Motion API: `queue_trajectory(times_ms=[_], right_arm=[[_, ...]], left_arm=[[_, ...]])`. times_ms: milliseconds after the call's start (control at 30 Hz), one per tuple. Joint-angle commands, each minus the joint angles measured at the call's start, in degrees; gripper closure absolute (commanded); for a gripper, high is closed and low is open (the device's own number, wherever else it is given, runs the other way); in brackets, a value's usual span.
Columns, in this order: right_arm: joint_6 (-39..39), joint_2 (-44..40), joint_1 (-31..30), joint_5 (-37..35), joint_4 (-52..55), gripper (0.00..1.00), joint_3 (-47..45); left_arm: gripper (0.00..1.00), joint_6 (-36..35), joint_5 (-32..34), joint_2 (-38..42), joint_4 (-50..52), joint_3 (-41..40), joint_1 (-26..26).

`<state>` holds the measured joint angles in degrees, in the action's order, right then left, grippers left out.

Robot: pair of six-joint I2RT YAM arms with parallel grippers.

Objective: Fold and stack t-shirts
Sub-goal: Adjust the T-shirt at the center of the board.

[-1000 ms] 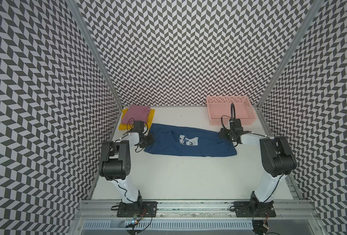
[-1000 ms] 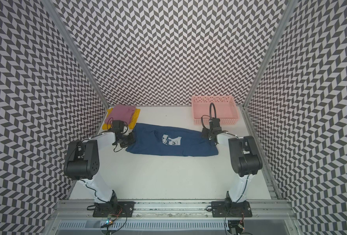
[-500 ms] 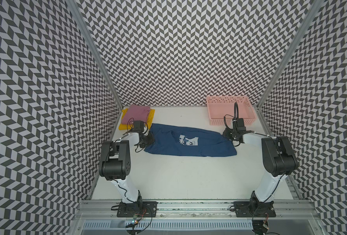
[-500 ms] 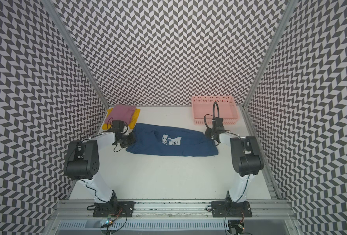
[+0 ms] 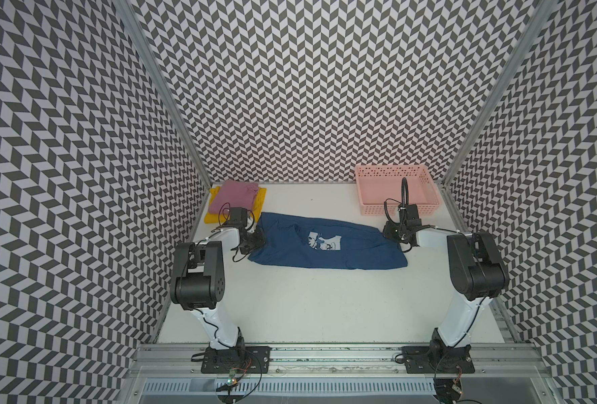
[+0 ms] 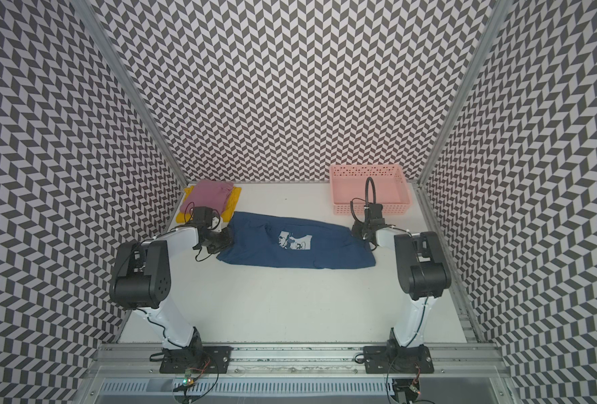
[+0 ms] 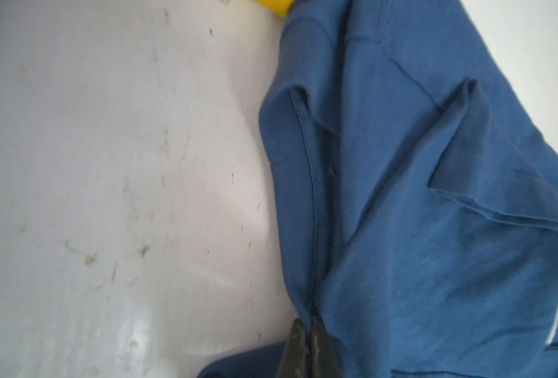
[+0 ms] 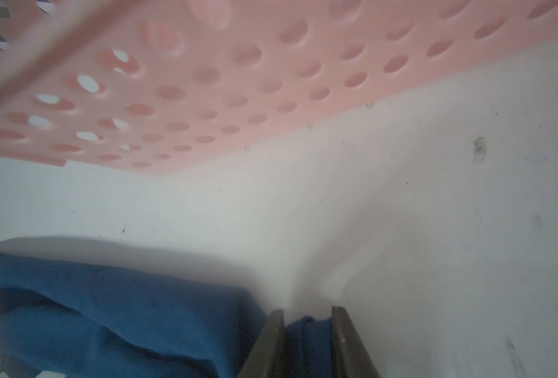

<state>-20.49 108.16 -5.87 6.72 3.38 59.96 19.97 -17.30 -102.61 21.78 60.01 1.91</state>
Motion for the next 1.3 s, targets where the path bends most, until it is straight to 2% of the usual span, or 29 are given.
queue_trajectory(times_ms=[0,100,233,500,867,1133,1267], right_arm=[[0.4,0.6,0.2,0.0,-2.5,0.82,1.5],[0.3,0.7,0.2,-0.4,-2.6,0.9,1.6],[0.5,0.4,0.2,-2.1,-2.3,0.95,2.5],[0.3,1.0,0.6,-4.6,-2.4,0.97,4.1],[-0.2,1.7,1.3,-4.4,-2.8,1.0,3.4],[-1.0,-1.3,1.1,-3.9,-3.6,1.0,-1.0],[-1.3,-3.3,0.8,-3.5,-4.4,1.0,-4.3]], left_arm=[[1.0,-1.0,-0.9,1.8,0.2,-0.6,0.4],[1.0,-1.1,-0.9,1.9,0.3,-0.5,0.4],[1.0,-1.1,-0.9,2.0,0.3,-0.6,0.5],[1.0,-1.4,-0.7,2.0,0.5,-0.7,0.5],[1.0,-1.4,-1.0,1.7,-0.1,-1.0,0.7],[1.0,-0.8,-1.1,1.9,-0.5,-0.2,0.8],[1.0,-0.2,0.9,3.3,-0.5,0.3,0.7]])
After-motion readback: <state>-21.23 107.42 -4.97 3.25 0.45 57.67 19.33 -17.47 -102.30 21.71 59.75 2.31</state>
